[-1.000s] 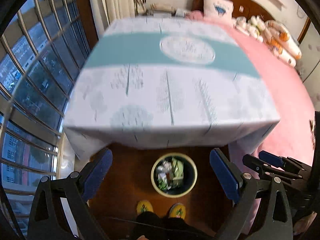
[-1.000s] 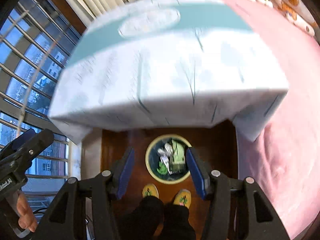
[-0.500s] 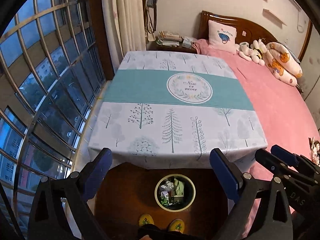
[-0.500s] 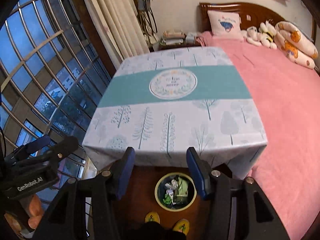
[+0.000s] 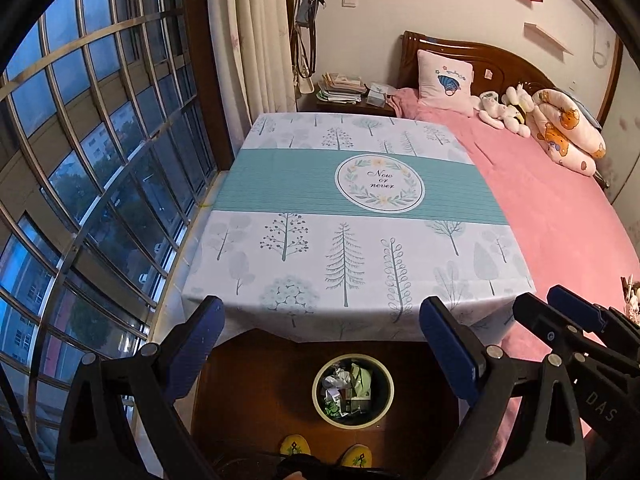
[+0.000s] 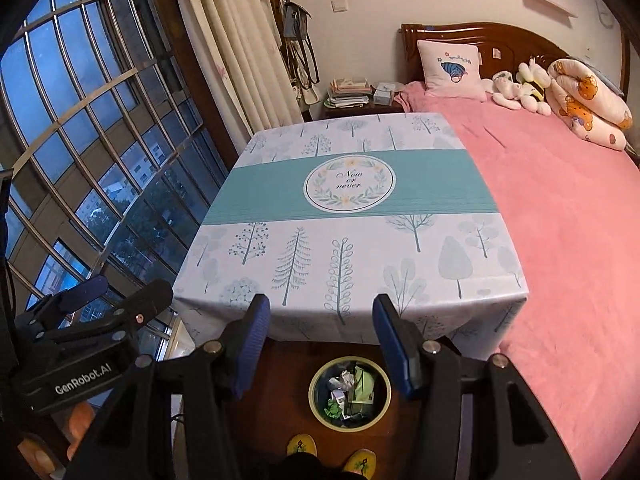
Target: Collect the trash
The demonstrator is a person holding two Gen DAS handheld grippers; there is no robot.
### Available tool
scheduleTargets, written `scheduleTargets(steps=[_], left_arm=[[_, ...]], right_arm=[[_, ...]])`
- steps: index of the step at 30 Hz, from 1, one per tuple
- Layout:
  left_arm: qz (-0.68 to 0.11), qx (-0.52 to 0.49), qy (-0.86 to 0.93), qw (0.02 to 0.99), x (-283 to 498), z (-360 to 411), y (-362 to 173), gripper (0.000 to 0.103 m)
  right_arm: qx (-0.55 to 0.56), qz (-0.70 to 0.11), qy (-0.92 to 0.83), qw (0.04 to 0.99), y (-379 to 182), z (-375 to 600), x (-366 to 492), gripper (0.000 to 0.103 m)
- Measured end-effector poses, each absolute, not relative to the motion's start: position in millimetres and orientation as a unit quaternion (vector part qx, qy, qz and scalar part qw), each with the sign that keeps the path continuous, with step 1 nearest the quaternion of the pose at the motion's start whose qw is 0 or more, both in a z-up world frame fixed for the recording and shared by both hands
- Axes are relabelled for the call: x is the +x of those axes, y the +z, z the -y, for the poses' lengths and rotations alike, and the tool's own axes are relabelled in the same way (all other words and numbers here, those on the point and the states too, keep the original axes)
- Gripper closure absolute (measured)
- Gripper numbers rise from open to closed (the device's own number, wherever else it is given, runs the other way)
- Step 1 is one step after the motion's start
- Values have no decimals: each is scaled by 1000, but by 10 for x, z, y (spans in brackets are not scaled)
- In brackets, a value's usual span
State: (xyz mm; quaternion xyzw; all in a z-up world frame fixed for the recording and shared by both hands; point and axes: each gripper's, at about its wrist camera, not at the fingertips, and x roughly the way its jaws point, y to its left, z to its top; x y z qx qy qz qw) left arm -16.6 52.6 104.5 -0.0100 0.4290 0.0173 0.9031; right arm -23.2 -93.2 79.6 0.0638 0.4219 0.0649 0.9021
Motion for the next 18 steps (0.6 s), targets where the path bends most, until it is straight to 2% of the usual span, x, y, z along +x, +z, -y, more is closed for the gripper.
scheduleTargets(steps=[18], left_arm=[[-424,1,11,906,-207,-417,1052,6]], right_arm=[[60,-410,67,908,830,944,-317,49]])
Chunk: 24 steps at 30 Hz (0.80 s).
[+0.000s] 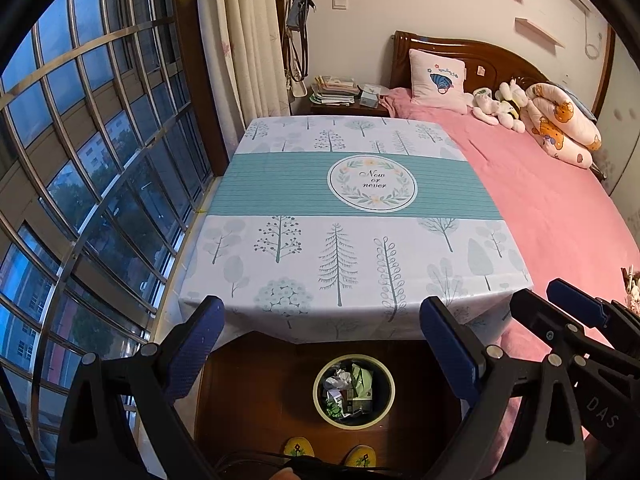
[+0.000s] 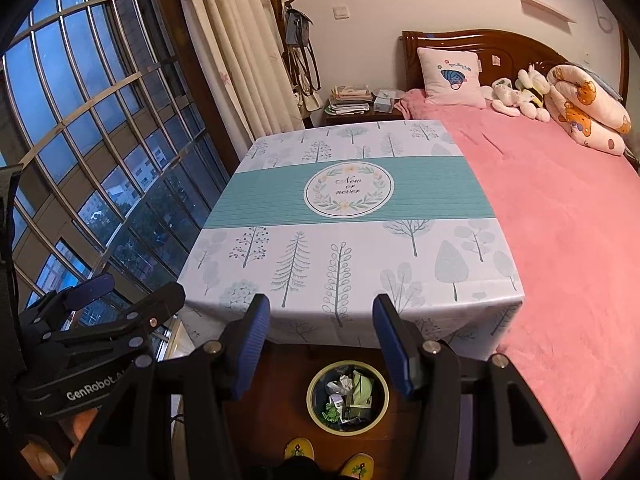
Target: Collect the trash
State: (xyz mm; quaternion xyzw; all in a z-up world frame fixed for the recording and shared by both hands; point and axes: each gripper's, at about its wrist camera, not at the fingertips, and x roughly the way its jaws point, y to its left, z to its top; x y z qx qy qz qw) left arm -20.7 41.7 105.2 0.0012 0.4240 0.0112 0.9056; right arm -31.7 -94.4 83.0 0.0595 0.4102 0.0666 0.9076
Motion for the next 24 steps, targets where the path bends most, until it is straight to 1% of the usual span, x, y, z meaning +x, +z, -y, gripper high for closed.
scheduleTargets(steps=[24], left_arm=[[-424,10,8,905,-219,-452,1033,6]], right_arm=[[59,-417,69,905,786,921,-345,49]])
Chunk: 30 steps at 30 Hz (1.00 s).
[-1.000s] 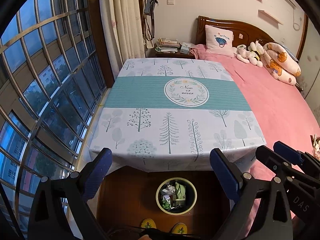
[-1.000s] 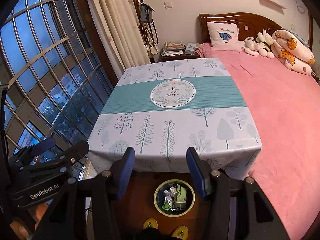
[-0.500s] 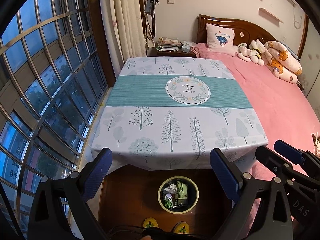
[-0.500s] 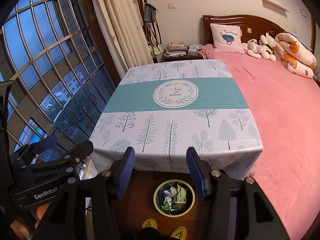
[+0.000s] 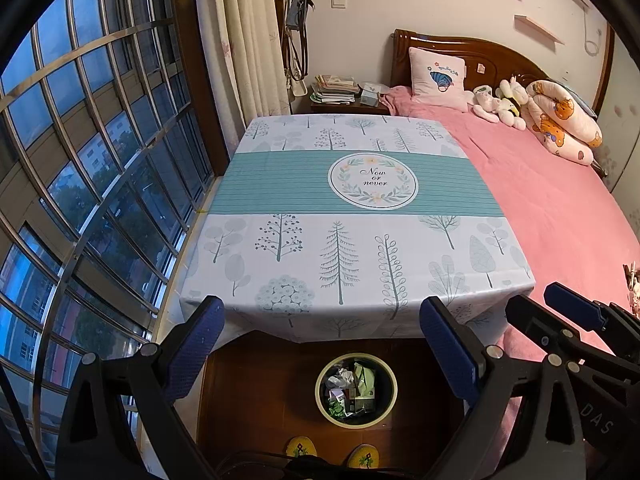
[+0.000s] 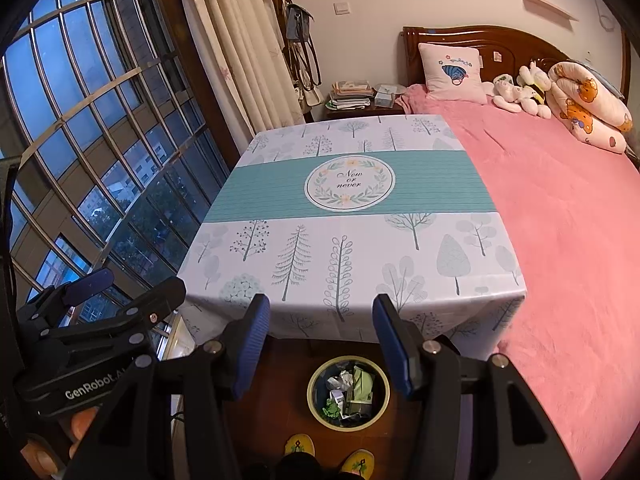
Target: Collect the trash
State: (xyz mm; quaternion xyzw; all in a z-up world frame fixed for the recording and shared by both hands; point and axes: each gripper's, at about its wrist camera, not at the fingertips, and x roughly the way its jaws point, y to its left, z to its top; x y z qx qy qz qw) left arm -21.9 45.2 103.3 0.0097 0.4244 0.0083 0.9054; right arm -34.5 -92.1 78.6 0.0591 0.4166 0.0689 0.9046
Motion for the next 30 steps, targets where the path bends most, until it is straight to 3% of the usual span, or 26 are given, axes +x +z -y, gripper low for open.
scheduleTargets(steps=[30], left_arm=[[-431,14,6,902,-182,-428,968,6]], right_arm=[[67,-422,65,902,721,925,-337,49]])
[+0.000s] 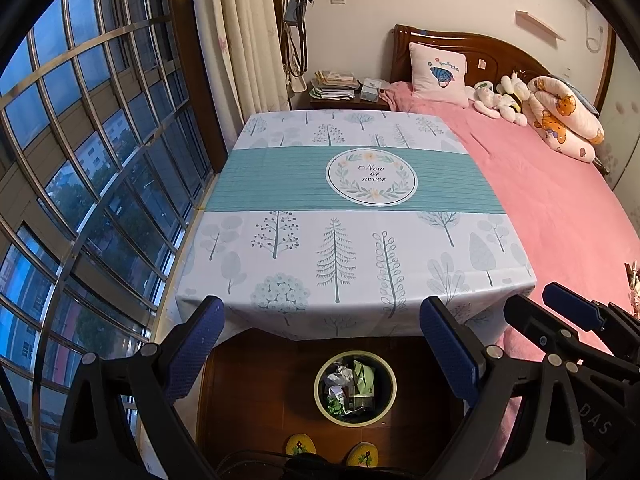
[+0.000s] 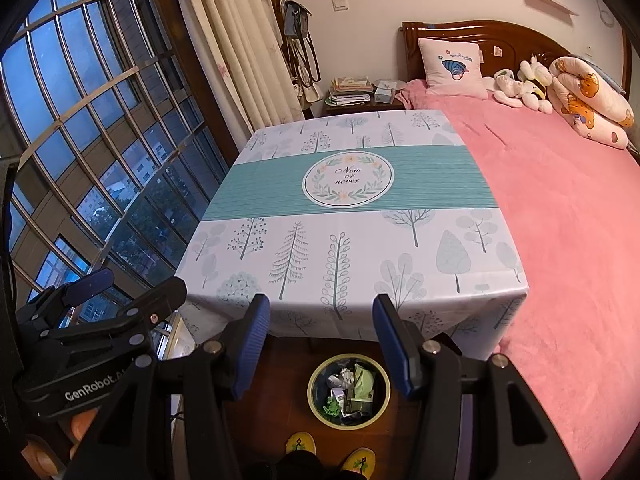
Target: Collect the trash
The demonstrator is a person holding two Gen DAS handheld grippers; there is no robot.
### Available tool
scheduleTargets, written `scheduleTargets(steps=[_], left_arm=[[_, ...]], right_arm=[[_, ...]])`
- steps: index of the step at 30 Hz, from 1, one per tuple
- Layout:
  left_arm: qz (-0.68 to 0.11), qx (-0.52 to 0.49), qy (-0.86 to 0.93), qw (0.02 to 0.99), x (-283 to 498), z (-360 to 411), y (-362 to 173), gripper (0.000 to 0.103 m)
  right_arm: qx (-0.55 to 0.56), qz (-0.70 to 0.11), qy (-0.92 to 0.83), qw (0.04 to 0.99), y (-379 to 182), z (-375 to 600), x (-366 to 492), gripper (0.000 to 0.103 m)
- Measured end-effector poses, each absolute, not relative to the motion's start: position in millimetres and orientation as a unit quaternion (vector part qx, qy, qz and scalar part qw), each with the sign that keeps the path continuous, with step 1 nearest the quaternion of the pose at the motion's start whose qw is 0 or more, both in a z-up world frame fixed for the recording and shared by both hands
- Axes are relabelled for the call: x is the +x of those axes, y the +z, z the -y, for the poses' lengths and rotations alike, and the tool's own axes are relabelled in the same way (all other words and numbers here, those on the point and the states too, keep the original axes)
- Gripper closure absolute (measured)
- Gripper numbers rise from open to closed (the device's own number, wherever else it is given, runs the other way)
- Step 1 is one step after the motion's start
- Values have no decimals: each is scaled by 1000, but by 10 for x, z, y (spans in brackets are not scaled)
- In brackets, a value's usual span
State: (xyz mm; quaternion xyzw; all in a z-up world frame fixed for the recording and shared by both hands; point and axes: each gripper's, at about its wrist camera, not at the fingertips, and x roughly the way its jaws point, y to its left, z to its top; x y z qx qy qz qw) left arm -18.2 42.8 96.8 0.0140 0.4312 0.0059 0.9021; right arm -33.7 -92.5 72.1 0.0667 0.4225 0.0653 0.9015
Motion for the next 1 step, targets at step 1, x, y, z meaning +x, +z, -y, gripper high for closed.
scheduleTargets(steps=[1], left_arm=[[-432,14,6,902,-182,-422,961,6]], right_arm=[[67,-423,65,901,720,922,-336,49]])
